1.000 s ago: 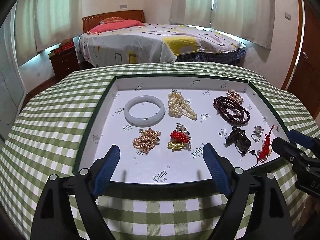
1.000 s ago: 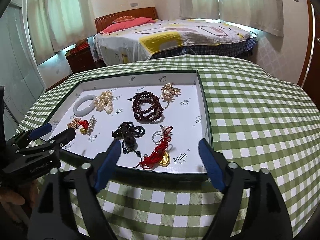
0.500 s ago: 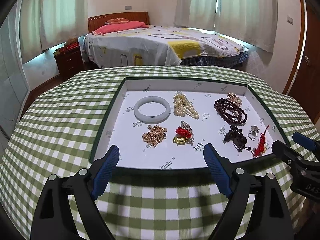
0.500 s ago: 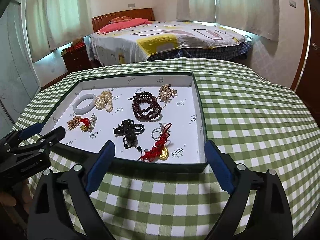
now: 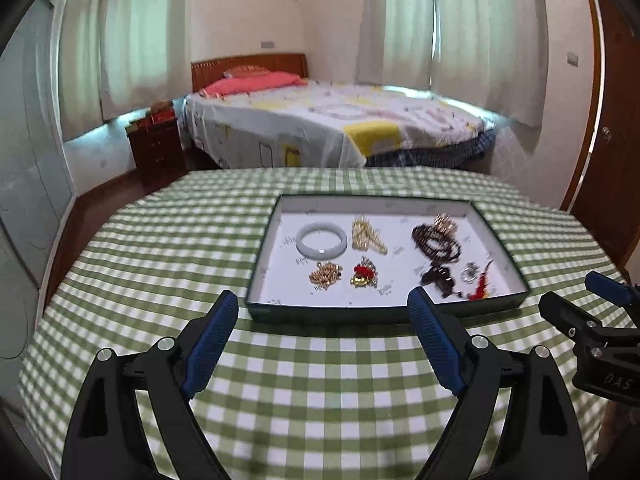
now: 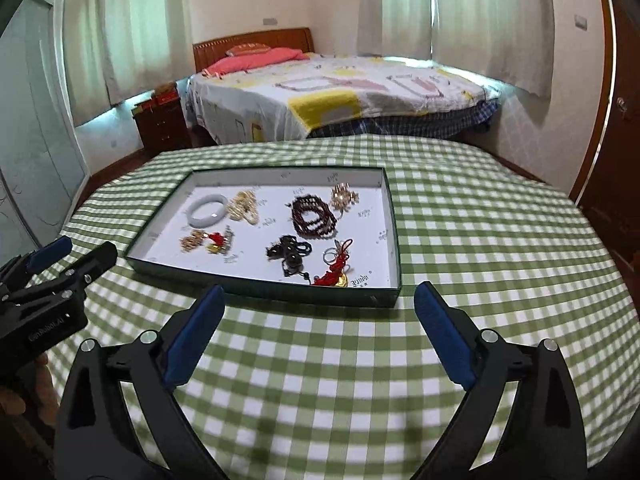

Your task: Organize jewelry

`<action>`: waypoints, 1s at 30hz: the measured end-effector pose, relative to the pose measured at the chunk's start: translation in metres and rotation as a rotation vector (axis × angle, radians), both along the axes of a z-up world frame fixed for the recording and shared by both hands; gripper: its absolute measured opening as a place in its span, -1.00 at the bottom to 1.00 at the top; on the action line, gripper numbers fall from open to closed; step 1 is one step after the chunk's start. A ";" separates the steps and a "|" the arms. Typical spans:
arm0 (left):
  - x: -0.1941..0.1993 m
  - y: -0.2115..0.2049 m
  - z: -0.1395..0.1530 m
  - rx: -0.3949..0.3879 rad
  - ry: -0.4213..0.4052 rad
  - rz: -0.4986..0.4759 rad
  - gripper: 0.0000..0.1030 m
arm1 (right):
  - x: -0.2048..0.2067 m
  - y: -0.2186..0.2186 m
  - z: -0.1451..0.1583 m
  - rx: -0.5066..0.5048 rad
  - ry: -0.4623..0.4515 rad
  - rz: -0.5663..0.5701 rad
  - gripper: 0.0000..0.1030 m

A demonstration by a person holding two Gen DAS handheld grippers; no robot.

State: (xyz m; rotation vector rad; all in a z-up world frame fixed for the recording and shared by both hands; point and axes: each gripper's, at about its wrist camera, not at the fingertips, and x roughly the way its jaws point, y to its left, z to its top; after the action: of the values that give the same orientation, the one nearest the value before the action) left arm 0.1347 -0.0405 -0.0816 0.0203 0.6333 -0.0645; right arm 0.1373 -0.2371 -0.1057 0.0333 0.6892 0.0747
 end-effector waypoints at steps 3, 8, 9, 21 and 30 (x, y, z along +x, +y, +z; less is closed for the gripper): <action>-0.024 0.000 0.020 0.006 -0.043 0.005 0.62 | -0.021 0.002 0.017 0.005 -0.031 0.011 0.84; -0.064 0.003 0.050 0.012 -0.109 0.024 0.64 | -0.061 0.006 0.049 0.002 -0.090 0.029 0.89; -0.070 0.004 0.054 0.014 -0.118 0.027 0.64 | -0.068 0.007 0.054 -0.005 -0.103 0.031 0.89; -0.140 0.026 0.101 -0.021 -0.228 0.066 0.65 | -0.148 0.009 0.109 -0.021 -0.248 0.048 0.91; -0.169 0.029 0.118 -0.024 -0.302 0.069 0.65 | -0.175 0.007 0.121 -0.022 -0.301 0.047 0.91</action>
State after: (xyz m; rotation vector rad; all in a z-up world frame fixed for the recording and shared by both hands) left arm -0.0346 -0.0119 0.0367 -0.0148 0.3310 -0.0020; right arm -0.0373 -0.2298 0.0154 -0.0150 0.3896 0.1146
